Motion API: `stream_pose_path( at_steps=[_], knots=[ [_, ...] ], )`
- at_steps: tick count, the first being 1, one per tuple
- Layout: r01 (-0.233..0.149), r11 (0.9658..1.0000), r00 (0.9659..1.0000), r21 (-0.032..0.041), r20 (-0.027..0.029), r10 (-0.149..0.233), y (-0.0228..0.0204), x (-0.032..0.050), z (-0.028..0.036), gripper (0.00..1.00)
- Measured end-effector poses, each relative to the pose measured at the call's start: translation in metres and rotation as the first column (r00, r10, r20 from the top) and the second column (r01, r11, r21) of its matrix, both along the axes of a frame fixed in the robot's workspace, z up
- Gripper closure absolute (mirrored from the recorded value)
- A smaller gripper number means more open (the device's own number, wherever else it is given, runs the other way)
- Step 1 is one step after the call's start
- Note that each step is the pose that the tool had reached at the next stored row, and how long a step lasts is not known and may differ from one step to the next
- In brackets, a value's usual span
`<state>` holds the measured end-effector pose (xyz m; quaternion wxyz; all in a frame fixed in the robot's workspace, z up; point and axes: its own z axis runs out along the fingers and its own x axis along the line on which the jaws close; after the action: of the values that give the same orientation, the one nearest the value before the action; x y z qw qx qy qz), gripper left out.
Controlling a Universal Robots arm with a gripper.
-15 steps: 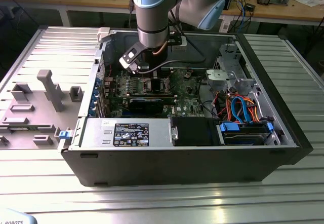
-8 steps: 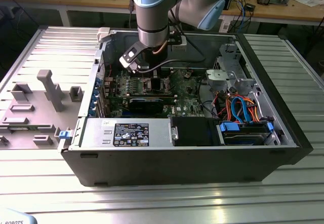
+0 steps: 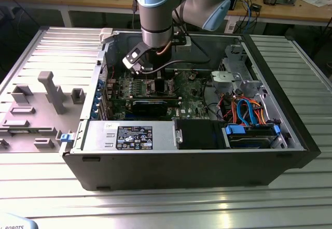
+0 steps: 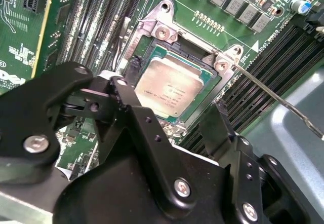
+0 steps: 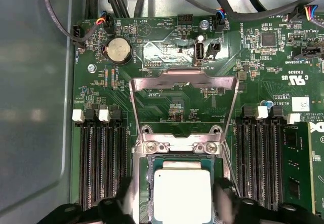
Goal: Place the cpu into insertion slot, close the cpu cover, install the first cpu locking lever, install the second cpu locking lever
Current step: 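Place the cpu into insertion slot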
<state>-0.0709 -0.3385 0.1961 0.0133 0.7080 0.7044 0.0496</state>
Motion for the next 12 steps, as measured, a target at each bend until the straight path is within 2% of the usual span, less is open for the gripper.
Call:
stream_pose_path(
  at_steps=[1, 2, 5, 12],
  knots=[
    [0.000, 1.0000, 1.0000, 0.0000, 0.0000, 0.000, 0.0000, 0.0000, 0.0000, 0.31],
    [0.000, 1.0000, 1.0000, -0.0001, 0.0000, 0.000, 0.0000, 0.0000, 0.0000, 0.25],
    [0.000, 1.0000, 1.0000, -0.0004, -0.0001, 0.000, 0.0000, 0.0000, 0.0001, 0.25],
    [0.000, 1.0000, 1.0000, -0.0011, -0.0016, 0.000, 0.0000, 0.0000, 0.0108, 0.25]
  ],
)
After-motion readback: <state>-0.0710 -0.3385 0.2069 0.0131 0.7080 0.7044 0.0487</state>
